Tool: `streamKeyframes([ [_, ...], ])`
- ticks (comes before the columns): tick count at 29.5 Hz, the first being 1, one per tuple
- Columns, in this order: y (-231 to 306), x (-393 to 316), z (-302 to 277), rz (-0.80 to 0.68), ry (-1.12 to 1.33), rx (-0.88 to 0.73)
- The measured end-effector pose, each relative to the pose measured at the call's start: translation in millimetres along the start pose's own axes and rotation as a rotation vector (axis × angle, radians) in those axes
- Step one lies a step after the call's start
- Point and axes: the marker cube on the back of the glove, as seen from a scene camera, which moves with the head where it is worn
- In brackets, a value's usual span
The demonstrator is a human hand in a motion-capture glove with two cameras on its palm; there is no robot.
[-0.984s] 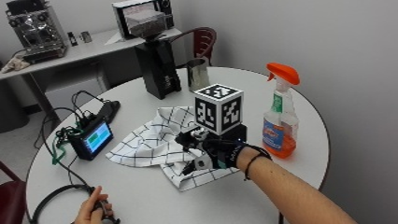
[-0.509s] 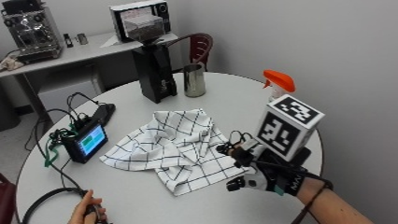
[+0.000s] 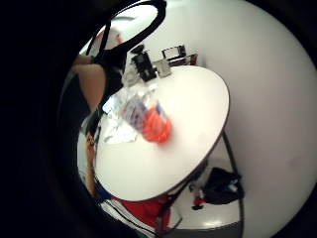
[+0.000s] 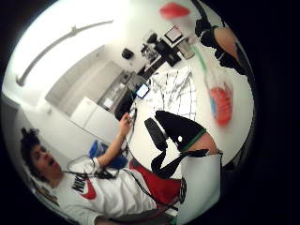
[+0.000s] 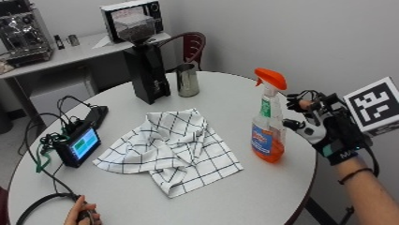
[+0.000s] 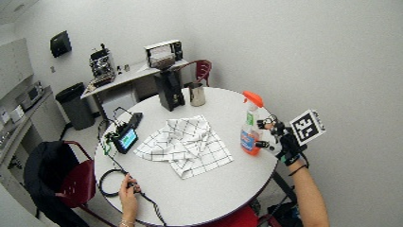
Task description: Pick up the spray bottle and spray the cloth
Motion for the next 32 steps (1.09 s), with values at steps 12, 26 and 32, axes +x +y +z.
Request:
streamKeyframes([
  [12, -65.8, 69.2, 39.4, 0.258, -0.607, -0.128],
  [26, -71.3, 60.8, 66.5, 0.264, -0.648, -0.243],
  [32, -69.6, 62.0, 63.3, 0.282, -0.623, -0.199],
])
